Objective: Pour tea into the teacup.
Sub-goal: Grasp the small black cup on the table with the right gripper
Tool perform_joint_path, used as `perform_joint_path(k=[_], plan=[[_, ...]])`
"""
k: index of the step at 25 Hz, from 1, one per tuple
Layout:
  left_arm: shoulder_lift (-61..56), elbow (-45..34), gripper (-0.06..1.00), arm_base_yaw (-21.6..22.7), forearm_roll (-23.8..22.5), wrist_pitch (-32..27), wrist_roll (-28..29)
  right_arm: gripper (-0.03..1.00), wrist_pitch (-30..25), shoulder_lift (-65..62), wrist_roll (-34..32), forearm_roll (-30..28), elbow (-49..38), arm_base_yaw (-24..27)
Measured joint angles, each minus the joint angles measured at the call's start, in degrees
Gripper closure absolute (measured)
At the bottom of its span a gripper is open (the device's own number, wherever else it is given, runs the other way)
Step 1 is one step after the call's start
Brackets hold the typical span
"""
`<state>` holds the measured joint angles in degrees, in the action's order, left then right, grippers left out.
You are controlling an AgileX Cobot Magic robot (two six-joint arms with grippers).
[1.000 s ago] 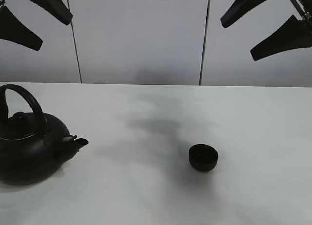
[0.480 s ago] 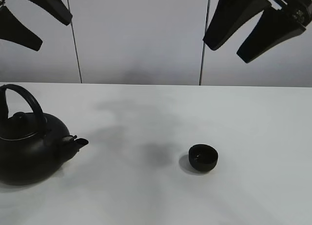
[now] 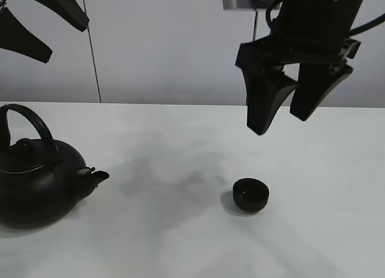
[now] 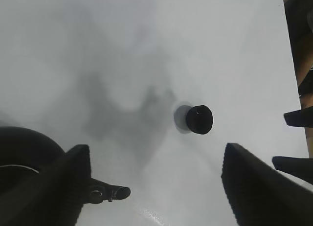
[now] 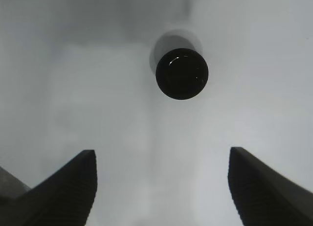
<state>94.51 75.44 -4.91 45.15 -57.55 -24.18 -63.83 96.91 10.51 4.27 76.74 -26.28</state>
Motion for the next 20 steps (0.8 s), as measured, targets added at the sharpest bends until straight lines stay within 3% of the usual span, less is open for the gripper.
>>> perform_joint_path(k=[14,20], plan=[[0.0,0.0,0.40,0.0,0.0,0.2,0.0,0.45,9.1,15.0,-3.8,-1.2,0.0,0.0],[0.0,0.0,0.40,0.0,0.0,0.2,0.0,0.45,13.1,16.7,-7.8,-4.7,0.0,0.0]])
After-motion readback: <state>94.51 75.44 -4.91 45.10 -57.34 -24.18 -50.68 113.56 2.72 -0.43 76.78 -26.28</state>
